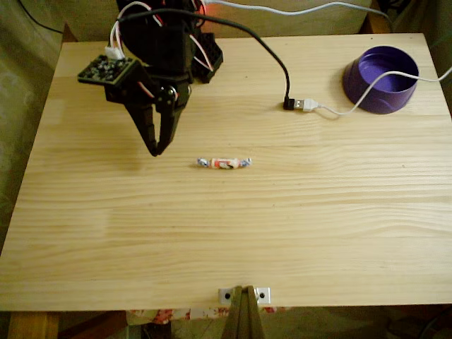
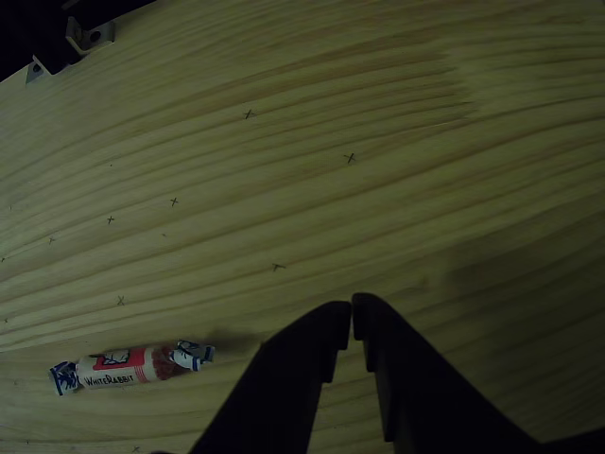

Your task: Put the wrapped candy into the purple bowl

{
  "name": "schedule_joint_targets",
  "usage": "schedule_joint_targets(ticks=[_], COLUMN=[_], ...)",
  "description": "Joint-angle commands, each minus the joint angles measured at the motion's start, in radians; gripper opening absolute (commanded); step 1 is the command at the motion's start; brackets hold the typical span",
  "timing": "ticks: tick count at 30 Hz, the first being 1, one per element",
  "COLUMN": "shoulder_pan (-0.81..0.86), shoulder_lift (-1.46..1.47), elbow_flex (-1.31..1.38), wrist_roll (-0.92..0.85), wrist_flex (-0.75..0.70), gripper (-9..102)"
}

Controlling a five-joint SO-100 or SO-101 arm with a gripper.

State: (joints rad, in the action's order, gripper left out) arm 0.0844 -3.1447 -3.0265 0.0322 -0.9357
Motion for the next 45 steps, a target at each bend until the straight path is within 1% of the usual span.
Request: schedule_joint_targets(ticks=[1, 2, 3, 4, 5, 6, 15, 18, 22, 28, 34, 38, 41, 43, 45], shoulder_pan=[0.018, 0.028, 0.031, 0.029, 0.020, 0.011, 0.011, 0.044, 0.080, 0.106, 0.137, 0.169, 0.167, 0.147, 0.118], shoulder_lift=[-0.011, -0.011, -0.011, -0.011, -0.011, -0.011, -0.011, -0.011, -0.011, 0.002, 0.123, 0.215, 0.281, 0.330, 0.376], elbow_flex=[0.020, 0.020, 0.020, 0.020, 0.020, 0.020, 0.020, 0.020, 0.032, 0.181, 0.318, 0.408, 0.463, 0.503, 0.538], wrist_roll=[0.026, 0.032, 0.034, 0.025, 0.014, 0.009, 0.012, 0.025, -0.008, -0.077, -0.049, -0.071, -0.107, -0.129, -0.215], wrist_flex=[0.028, 0.028, 0.029, 0.029, 0.029, 0.029, 0.029, 0.037, 0.040, 0.025, -0.037, 0.003, 0.026, 0.017, -0.014], gripper=[23, 28, 26, 17, 2, -2, -2, -2, -2, -2, -2, -2, -2, -2, -2])
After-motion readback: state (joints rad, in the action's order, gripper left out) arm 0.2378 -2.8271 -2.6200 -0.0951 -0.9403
